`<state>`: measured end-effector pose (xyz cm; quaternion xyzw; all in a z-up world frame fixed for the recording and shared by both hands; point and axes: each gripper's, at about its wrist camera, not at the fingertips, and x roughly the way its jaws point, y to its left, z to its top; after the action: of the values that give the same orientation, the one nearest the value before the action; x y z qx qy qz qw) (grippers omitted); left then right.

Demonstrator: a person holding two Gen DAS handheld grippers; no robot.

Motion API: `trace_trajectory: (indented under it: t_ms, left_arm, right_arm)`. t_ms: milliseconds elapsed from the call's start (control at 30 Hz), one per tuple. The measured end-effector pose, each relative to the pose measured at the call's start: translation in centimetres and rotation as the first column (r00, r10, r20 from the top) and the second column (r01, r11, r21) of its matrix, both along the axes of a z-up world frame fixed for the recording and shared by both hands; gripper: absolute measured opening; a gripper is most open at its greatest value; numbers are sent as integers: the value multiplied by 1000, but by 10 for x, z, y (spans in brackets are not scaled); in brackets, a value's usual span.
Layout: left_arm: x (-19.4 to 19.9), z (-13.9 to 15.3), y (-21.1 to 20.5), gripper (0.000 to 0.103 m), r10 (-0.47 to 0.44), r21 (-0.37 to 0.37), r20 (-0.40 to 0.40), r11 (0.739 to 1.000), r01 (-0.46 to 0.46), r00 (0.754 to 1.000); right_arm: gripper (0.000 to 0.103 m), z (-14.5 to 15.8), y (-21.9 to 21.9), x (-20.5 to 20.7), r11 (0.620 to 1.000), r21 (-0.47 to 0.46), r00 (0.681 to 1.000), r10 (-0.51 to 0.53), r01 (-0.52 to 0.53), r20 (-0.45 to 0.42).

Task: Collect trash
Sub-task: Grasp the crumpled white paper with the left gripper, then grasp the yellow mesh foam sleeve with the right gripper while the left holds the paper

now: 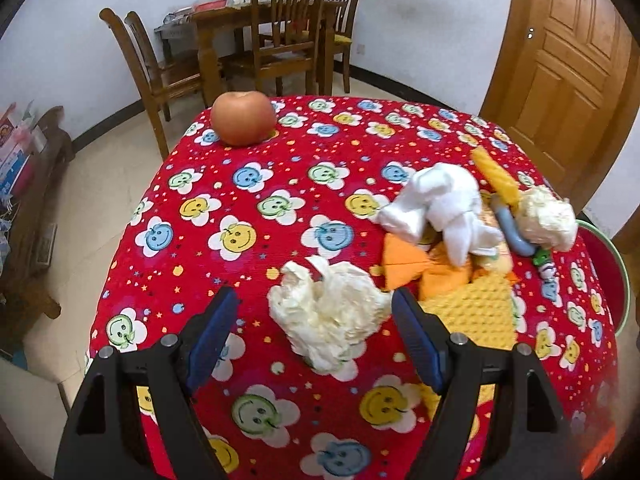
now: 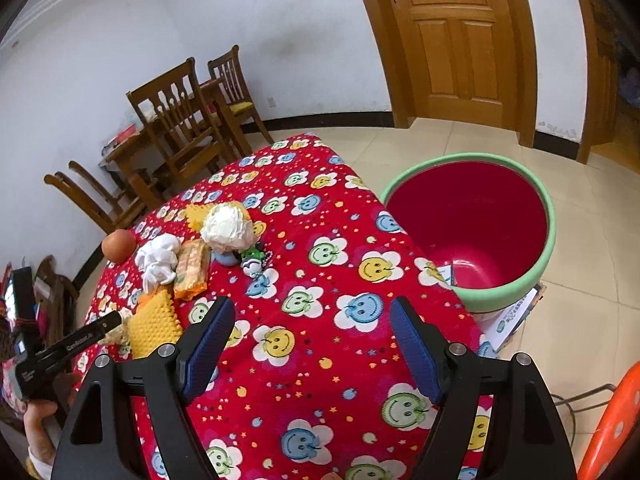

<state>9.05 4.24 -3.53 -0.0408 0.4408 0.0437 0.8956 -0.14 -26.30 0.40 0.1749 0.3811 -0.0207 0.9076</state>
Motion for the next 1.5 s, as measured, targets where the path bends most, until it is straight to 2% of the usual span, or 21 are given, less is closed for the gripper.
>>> trace_trajectory:
  t_ms: [167,433,567,700,800,867,1100,1500]
  left_arm:
    - [5,-9,9,79,12,-7,-21,1000,-12,1000]
    - [6,-16,16,77,-3,-83,-34,997,0,999]
    - [3,-18,15,64,-40,-135,-33,990,36,999]
    - [1,-18,15,45,-66,-204,-33,977,58,997]
    - [-1,-13,18,37,-67,-227,-19,972,61,998]
    - [-4,-9,20,32,-68,-238,-5,969,65,998]
    - [-17,6,32,30,-38,-236,44,971,47,998]
    - [-38,22,48,30,0,-217,98,976,21,995]
  right_arm:
    - [80,-2,6,3,1000,2,1000,1,-1,-7]
    - [80,-7,24,9,999,-35,999,37,-37,-4]
    - [80,-9,33,11,997,-60,999,52,-53,-13]
    - [81,-12,40,13,995,-70,998,64,-64,-9]
    - [91,-14,46,14,992,-53,993,113,-114,-12]
    - [91,-15,49,14,991,-34,992,126,-126,-10]
    - [91,-18,70,22,981,-20,981,191,-192,-33]
    - [91,-30,125,39,944,-52,945,322,-325,-46]
